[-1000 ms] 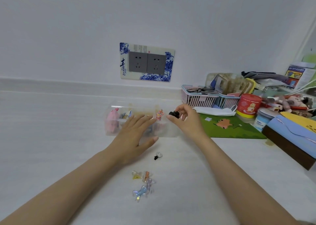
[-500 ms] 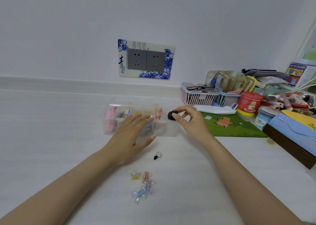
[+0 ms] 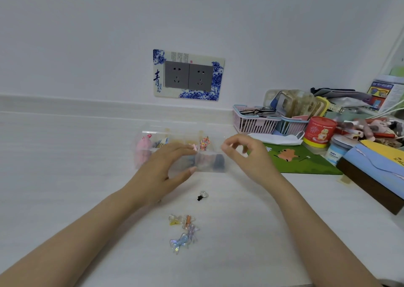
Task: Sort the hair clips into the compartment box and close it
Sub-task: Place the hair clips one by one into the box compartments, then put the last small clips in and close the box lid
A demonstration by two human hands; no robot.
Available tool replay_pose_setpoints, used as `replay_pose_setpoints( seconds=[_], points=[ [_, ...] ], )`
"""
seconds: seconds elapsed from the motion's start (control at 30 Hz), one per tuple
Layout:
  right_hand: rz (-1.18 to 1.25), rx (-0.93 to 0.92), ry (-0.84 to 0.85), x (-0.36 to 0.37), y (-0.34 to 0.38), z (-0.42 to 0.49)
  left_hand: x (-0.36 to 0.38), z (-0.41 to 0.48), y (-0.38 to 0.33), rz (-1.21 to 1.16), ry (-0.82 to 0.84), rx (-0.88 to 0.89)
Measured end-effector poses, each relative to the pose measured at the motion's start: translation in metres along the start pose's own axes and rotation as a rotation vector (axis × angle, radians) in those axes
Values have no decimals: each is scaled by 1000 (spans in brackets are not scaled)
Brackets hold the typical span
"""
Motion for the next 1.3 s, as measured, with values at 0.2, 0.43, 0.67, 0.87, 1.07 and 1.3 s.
replay_pose_setpoints(
  seconds=[0.2, 0.43, 0.67, 0.87, 1.07, 1.3],
  points=[
    [-160, 121, 580, 78, -16, -39, 14, -14, 11, -122, 275, -219],
    [-175, 112, 577, 85, -22, -39, 32, -20, 14, -134, 353, -263],
    [29, 58, 271, 48, 2, -13, 32, -21, 20, -151, 332, -275],
    [14, 93, -102, -3, -19, 45, 28, -22, 24, -148, 330, -294],
    [-108, 67, -86, 3, -19, 39, 15, -30, 24, -125, 369, -343],
    [-38, -19, 84, 21, 2, -20, 34, -79, -18, -3, 679, -233]
  ],
)
Point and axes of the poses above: each hand's wrist, its own z-axis towards the middle knuckle, its own x-axis out of the palm, y = z × x, the point moved 10 cm from there along z, towards the middle knuckle, and after that the axes turned 5 degrees about x, right-handed, at the moved point
